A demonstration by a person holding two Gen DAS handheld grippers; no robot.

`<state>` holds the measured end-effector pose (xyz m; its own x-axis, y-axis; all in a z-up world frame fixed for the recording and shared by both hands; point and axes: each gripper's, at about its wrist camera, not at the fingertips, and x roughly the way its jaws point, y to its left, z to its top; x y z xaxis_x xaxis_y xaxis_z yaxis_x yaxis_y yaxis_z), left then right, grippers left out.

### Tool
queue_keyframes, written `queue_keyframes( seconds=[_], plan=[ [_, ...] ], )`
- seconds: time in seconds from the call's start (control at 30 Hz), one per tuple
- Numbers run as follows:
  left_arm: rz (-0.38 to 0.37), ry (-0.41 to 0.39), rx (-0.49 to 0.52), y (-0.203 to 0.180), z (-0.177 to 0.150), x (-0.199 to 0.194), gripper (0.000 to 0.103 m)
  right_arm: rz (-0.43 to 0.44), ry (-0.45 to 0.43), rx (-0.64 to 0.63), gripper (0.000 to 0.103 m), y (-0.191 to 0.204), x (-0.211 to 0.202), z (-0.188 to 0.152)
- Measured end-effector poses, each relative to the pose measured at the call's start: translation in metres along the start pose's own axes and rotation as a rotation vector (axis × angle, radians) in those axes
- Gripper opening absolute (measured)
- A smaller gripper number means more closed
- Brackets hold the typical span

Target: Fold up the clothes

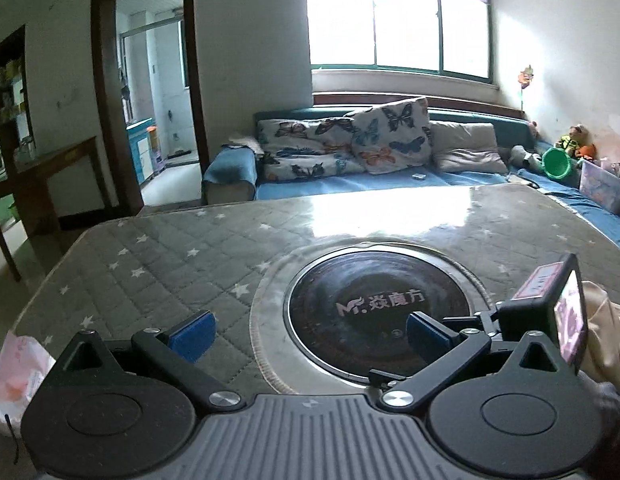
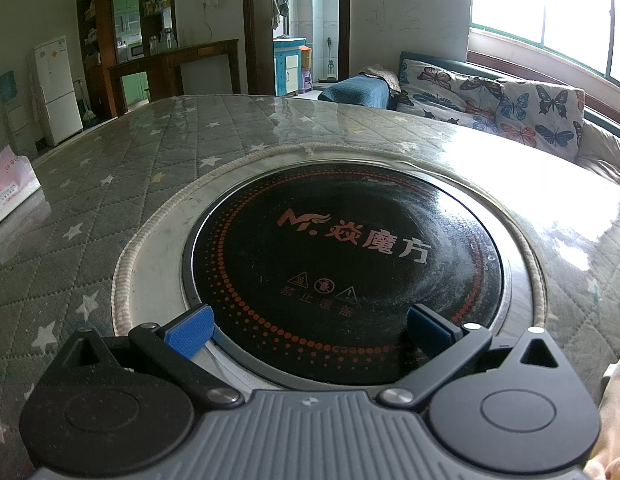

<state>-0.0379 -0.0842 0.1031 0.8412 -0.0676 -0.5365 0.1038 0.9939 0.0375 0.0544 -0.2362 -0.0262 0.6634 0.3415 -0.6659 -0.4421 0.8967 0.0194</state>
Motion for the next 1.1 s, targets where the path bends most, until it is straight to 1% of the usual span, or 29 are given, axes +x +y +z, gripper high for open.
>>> queue_keyframes(
  seconds=[0.1,0.23,0.3,0.37,0.47,0.6,0.83,0.93,1.1],
  plan=[
    [-0.048,0.006,-0.026,0.003,0.002,-0.003,0.103,0.006,0.008,0.008,0.103,-0.002,-0.003,0.0],
    [-0.116,0.004,-0.091,0.016,0.006,-0.006,0.103,-0.002,0.006,0.062,0.103,-0.009,-0.018,-0.003],
    [-0.146,0.01,-0.131,0.021,0.007,-0.005,0.103,-0.031,-0.024,0.064,0.103,-0.012,-0.032,-0.005],
    [-0.164,0.014,-0.152,0.025,0.007,-0.004,0.103,-0.071,-0.066,0.041,0.103,-0.012,-0.052,-0.008],
    [-0.176,0.017,-0.152,0.026,0.007,-0.006,0.103,-0.132,-0.114,0.024,0.103,-0.011,-0.08,-0.016],
    [-0.207,0.014,-0.147,0.024,0.008,-0.009,0.103,-0.176,-0.133,0.038,0.103,-0.013,-0.106,-0.033],
    [-0.266,0.001,-0.125,0.008,0.011,-0.01,0.103,-0.216,-0.093,0.002,0.103,-0.003,-0.13,-0.067],
    [-0.311,0.006,-0.131,0.002,0.011,-0.01,0.103,-0.216,-0.068,-0.025,0.103,0.004,-0.133,-0.079],
    [-0.35,0.008,-0.113,-0.009,0.009,-0.013,0.103,-0.22,-0.027,-0.037,0.103,0.009,-0.129,-0.092]
  ],
)
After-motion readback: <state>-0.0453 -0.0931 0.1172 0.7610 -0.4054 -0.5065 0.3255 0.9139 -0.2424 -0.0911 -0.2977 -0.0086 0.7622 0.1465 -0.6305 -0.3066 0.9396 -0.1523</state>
